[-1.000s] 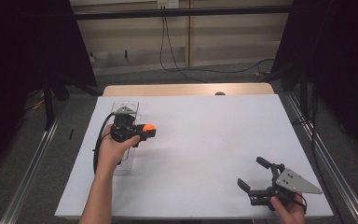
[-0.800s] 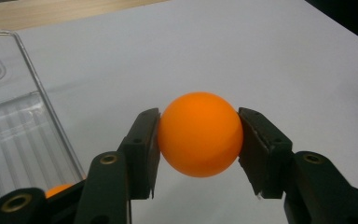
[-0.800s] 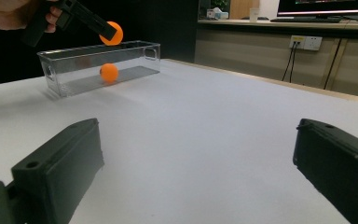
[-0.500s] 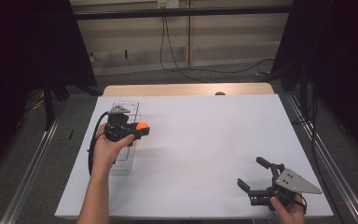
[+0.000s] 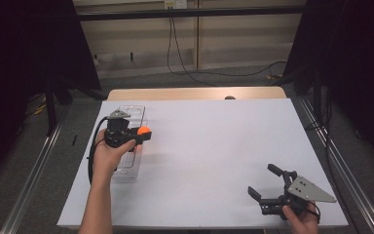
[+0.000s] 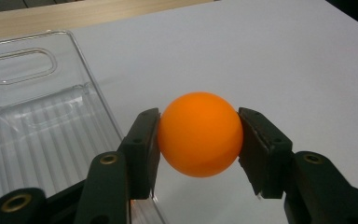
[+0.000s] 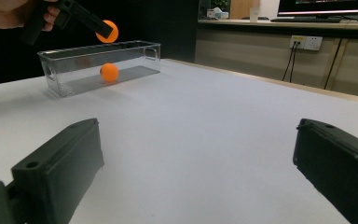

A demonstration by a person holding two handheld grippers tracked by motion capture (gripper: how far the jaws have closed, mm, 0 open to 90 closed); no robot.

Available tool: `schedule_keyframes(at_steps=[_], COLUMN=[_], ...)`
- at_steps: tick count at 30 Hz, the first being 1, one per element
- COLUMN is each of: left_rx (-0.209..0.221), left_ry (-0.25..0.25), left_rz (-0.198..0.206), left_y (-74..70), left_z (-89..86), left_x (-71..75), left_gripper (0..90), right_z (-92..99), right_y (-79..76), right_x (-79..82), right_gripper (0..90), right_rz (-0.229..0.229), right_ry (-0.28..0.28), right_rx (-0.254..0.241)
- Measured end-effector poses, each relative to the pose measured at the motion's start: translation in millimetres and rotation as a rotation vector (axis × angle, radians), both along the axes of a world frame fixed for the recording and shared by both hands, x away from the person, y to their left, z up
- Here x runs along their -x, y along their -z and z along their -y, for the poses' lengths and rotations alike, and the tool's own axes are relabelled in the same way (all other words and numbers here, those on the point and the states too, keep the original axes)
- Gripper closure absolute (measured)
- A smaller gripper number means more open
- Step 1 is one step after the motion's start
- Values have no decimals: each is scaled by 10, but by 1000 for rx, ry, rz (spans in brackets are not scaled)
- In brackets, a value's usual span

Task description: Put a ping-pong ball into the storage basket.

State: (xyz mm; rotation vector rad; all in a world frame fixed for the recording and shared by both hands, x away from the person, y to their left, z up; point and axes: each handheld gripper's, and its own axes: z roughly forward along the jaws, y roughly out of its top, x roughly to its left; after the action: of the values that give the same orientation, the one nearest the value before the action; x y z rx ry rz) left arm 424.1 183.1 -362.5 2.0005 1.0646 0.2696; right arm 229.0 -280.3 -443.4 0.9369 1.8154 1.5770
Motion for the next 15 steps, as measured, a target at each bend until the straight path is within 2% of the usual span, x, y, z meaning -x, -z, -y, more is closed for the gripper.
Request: schedule_keyframes(at_steps=[12, 15], left_rx=[-3, -17], left_ry=[-26, -41], left_rz=[3, 7], left_y=[11, 20], left_z=[-88, -104], left_x=[-14, -18], left_gripper=[508, 508], right_z=[-1, -1], right_y=[3, 2], right_x=[-3, -3], right_gripper=[8, 8], right_rz=[-2, -3], right_ry=[-1, 0], right_rx=[-2, -3])
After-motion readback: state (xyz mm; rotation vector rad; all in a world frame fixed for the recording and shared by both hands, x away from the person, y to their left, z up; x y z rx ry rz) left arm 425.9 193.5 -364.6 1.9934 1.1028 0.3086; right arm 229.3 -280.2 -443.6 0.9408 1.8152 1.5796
